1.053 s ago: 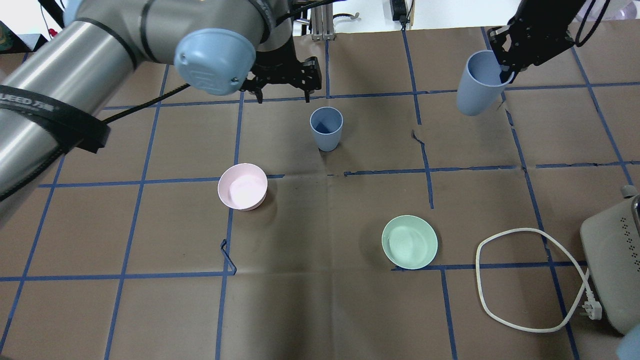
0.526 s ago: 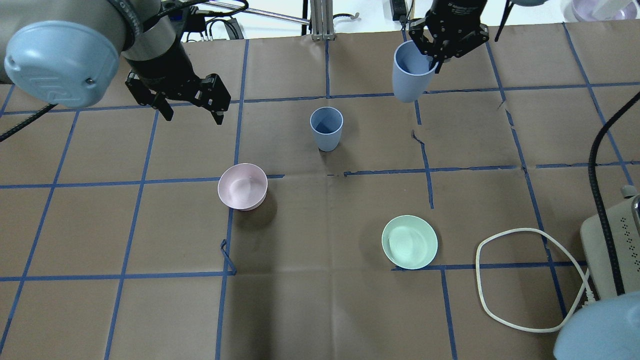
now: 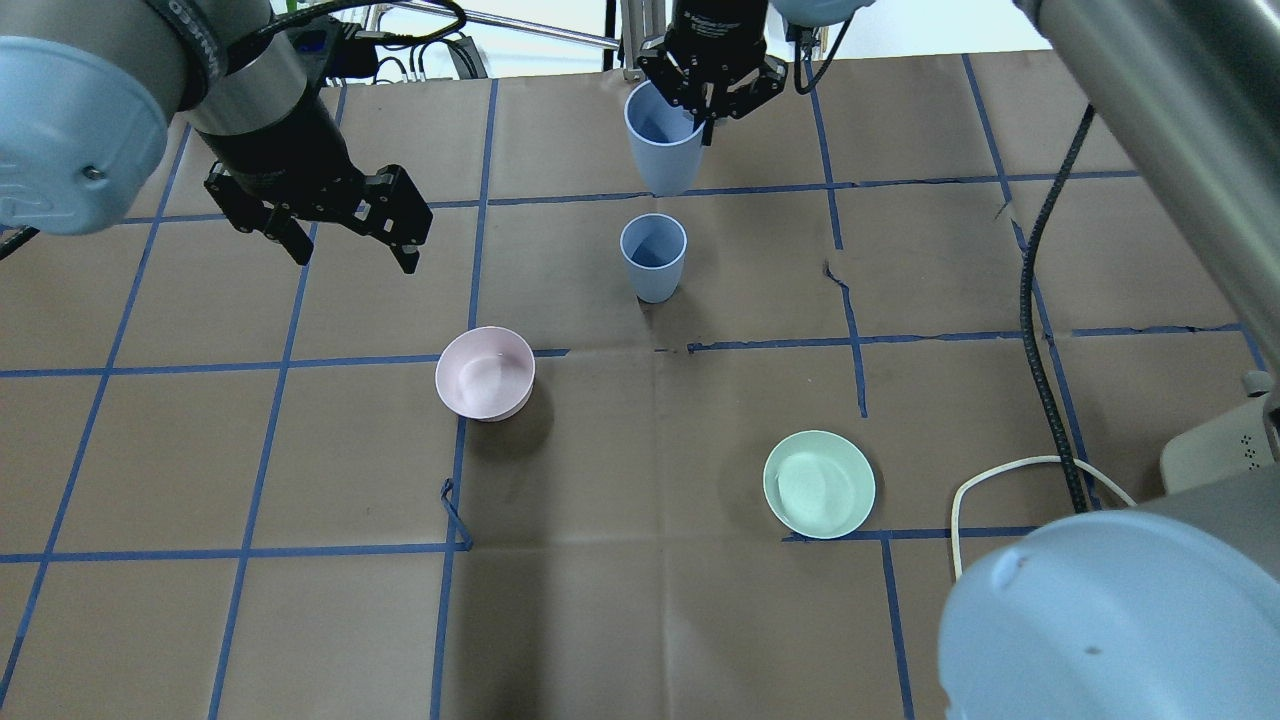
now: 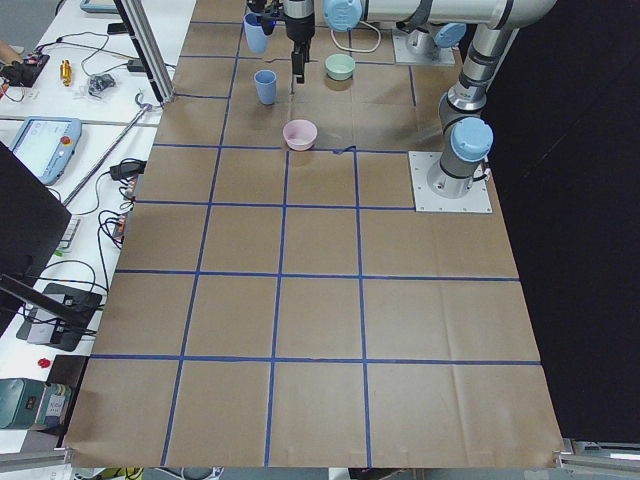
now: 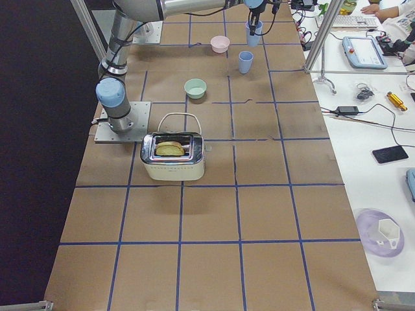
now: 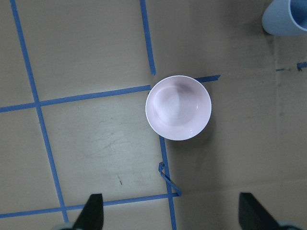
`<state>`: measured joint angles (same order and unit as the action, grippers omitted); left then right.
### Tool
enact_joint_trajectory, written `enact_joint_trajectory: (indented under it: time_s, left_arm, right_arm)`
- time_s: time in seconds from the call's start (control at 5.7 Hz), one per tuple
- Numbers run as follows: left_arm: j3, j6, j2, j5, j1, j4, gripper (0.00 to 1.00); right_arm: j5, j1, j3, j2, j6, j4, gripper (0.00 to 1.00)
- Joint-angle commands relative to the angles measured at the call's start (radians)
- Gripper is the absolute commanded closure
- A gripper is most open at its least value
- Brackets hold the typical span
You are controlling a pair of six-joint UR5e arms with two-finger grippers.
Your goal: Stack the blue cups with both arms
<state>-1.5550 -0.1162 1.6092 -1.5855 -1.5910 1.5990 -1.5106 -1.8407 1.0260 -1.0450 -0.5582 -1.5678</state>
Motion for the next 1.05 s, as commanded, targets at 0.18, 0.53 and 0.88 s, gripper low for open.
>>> enact_joint_trajectory:
  time_s: [0.18,0.53,0.88]
  left_arm:
    - [0.0,-0.002,-0.011,0.004,-0.009,0.009,0.01]
    - [-0.002,-0.003,-0.011,0.002,0.006,0.006,0.01]
    - [-0.011,-0.005,-0.02,0.002,0.006,-0.005,0.01]
  right_arm:
    - [0.001,-0.011,0.047,0.059,0.001,-0.012,0.92]
    - [0.004,-0.011,0.132,0.057,0.003,-0.105,0.92]
    - [0.004,-0.011,0.184,0.072,0.004,-0.211,0.87]
